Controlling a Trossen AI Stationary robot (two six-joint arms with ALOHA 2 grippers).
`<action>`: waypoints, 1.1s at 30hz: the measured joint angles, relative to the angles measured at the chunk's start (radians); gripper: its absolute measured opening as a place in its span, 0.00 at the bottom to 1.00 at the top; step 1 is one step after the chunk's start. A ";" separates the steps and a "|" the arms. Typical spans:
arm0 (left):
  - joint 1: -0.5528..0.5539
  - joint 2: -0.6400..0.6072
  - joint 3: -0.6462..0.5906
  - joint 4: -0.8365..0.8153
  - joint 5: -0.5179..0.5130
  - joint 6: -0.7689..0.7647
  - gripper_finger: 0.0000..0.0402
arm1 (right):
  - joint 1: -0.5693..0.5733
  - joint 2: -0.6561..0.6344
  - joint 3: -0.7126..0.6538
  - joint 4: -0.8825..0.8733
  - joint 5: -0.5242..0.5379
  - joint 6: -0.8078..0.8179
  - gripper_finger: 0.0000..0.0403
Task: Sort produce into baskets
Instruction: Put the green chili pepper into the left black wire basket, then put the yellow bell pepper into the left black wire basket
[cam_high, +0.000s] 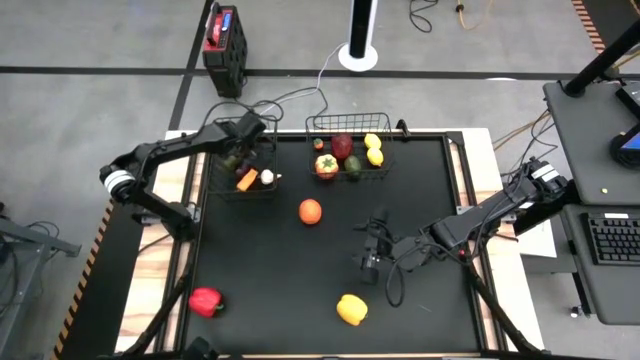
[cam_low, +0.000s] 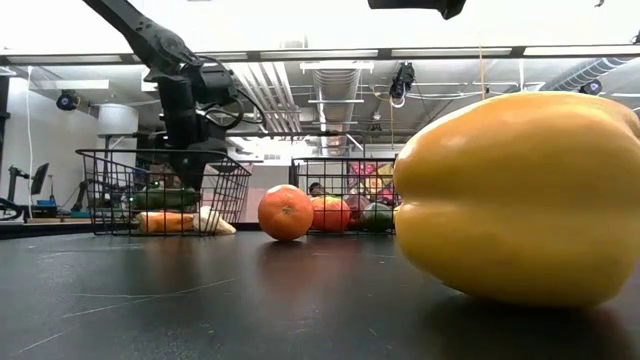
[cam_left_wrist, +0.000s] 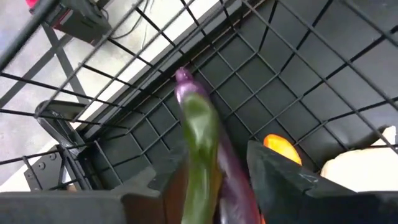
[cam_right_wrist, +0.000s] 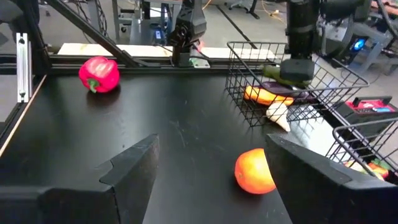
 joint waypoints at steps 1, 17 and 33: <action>0.000 -0.004 0.000 0.003 0.000 0.000 0.37 | 0.000 0.000 0.000 -0.004 0.000 0.008 0.70; -0.317 -0.276 0.000 -0.008 -0.001 -0.119 0.41 | -0.005 0.000 0.000 -0.008 0.000 0.037 0.70; -1.115 -0.375 -0.036 -0.007 -0.351 -0.448 0.41 | -0.030 0.000 0.000 -0.009 -0.002 0.184 0.70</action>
